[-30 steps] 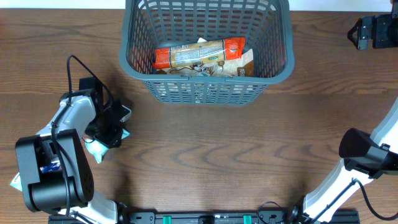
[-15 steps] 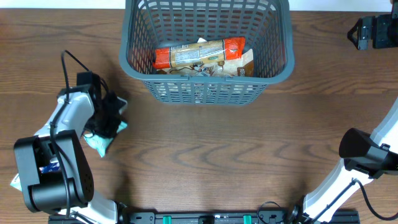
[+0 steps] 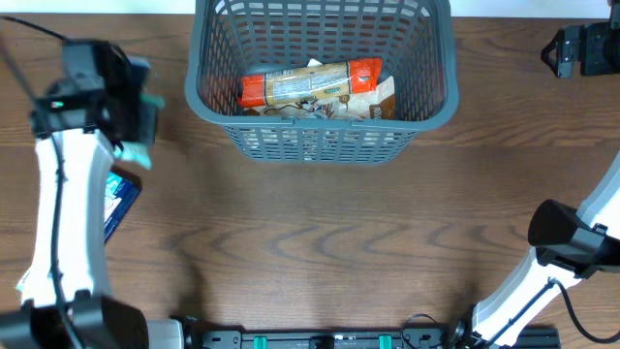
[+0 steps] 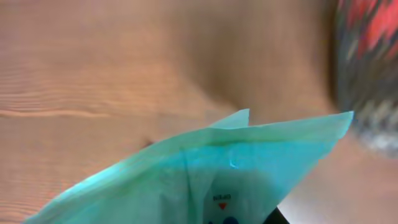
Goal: Pack container
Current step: 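Carry the tissue pack into the basket and open the left gripper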
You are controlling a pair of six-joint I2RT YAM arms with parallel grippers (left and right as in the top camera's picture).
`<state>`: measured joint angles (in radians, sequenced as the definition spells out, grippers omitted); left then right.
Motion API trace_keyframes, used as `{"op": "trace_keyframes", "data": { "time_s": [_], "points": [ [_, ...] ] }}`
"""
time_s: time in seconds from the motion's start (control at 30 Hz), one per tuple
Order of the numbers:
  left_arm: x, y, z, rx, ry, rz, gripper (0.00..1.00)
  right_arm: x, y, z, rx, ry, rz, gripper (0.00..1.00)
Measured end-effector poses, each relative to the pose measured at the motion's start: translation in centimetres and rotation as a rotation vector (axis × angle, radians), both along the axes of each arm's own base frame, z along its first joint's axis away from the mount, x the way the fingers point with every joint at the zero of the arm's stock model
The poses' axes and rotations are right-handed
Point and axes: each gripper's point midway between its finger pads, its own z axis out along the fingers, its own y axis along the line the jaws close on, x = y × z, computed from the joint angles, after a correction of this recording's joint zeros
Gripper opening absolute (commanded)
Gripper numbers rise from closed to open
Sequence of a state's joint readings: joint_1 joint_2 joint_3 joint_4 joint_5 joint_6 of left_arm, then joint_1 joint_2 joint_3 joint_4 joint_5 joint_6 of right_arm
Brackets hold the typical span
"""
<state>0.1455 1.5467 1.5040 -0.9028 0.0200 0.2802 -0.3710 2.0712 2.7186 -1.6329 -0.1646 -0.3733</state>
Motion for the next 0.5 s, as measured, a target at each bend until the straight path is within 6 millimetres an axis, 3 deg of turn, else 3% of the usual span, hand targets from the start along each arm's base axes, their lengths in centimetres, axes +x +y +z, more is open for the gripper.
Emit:
{"op": "trace_keyframes", "data": {
  "time_s": [0.17, 0.27, 0.37, 0.5],
  "points": [
    [2.9, -0.8, 9.9, -0.073, -0.289, 0.074, 0.06, 0.0, 0.0, 0.0, 0.000, 0.000, 0.000, 0.99],
    [4.5, -3.2, 15.7, -0.103, -0.471, 0.022, 0.06, 0.0, 0.0, 0.0, 0.000, 0.001, 0.000, 0.99],
    [5.5, -8.0, 20.0, -0.113, -0.606, -0.125, 0.06, 0.0, 0.0, 0.0, 0.000, 0.001, 0.000, 0.99],
    [5.3, -15.6, 22.4, -0.065, -0.698, -0.396, 0.06, 0.0, 0.0, 0.0, 0.000, 0.000, 0.000, 0.99]
  ]
}}
